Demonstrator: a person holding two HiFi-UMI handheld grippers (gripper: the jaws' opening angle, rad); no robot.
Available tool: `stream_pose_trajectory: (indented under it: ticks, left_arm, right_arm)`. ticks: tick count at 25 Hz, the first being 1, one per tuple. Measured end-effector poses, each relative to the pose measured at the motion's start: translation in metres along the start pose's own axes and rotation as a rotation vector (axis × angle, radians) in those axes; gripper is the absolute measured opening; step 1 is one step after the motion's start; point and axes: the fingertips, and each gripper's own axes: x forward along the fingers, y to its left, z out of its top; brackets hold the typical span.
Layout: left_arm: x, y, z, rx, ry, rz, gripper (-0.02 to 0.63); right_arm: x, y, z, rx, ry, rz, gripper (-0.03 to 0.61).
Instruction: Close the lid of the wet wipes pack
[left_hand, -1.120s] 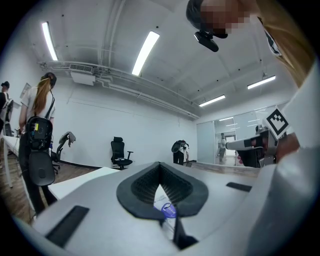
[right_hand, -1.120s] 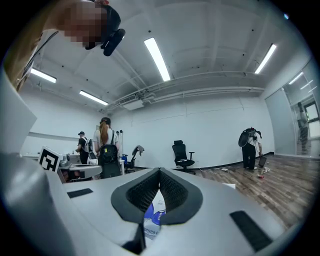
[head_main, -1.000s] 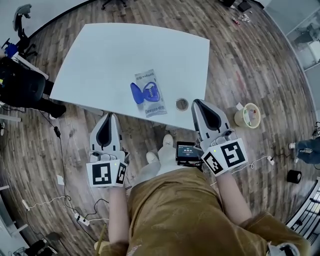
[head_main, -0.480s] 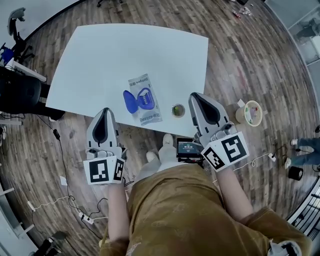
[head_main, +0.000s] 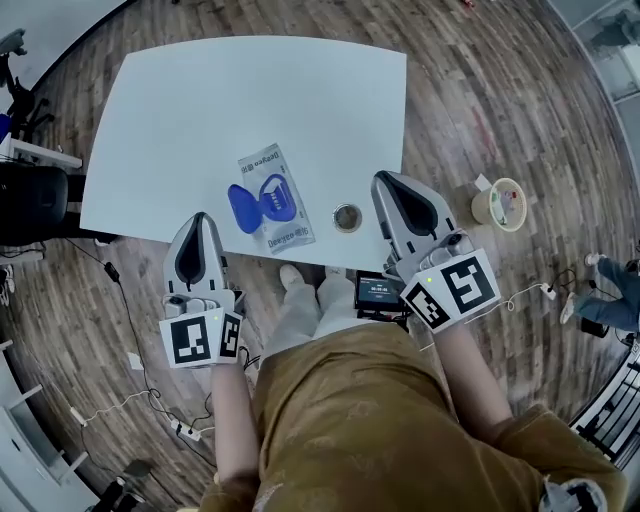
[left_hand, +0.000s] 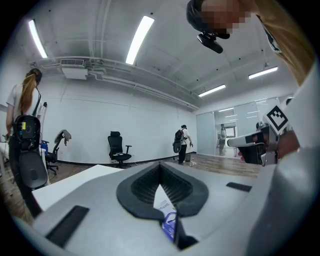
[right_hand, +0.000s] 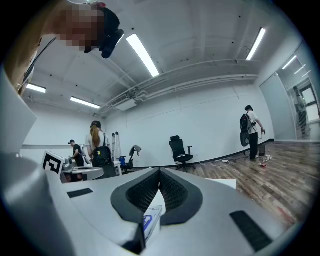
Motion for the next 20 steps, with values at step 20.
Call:
stream_pose_trajectory:
  ticks: [20]
  left_arm:
    - [0.014,0.027,-0.018,0.0,0.05,-0.073,-0.002]
  right_arm:
    - [0.024,0.015,-0.021,-0.015,0.071,-0.06,0.006]
